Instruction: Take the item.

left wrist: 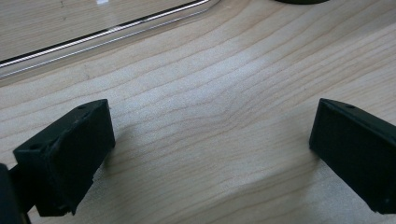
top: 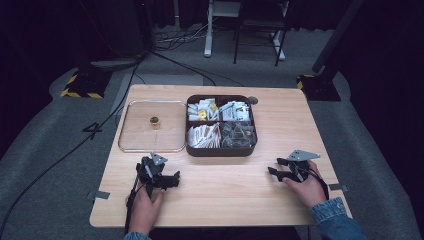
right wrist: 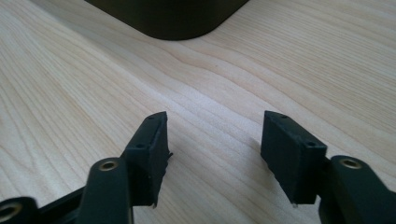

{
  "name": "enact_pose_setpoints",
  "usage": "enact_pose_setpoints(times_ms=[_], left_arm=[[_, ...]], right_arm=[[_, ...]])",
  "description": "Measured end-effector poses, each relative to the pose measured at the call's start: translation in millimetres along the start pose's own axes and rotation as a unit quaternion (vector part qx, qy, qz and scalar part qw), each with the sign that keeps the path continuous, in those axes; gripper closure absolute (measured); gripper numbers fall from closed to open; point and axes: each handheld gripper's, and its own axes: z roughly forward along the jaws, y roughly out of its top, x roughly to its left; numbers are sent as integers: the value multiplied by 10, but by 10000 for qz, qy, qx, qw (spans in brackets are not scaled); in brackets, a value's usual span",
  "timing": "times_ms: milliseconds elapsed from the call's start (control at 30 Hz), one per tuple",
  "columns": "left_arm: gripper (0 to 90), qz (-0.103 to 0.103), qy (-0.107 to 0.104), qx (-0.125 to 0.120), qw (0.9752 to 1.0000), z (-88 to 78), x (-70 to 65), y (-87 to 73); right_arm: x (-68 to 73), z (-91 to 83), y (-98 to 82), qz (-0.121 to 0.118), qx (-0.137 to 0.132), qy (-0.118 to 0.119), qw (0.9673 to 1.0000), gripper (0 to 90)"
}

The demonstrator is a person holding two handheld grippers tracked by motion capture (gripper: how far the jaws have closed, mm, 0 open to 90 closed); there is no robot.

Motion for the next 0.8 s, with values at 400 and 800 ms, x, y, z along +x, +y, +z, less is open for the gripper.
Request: enact_pose_setpoints(times_ms=[400,800], left_arm=[[4,56,-51,-16,10000,37,16,41],[5,67,-43,-17,10000,38,18,42]], right_arm=[[-74,-214,352,150,-56,77,9998,474],[-120,-275,864,107,-59,284,9995,509]])
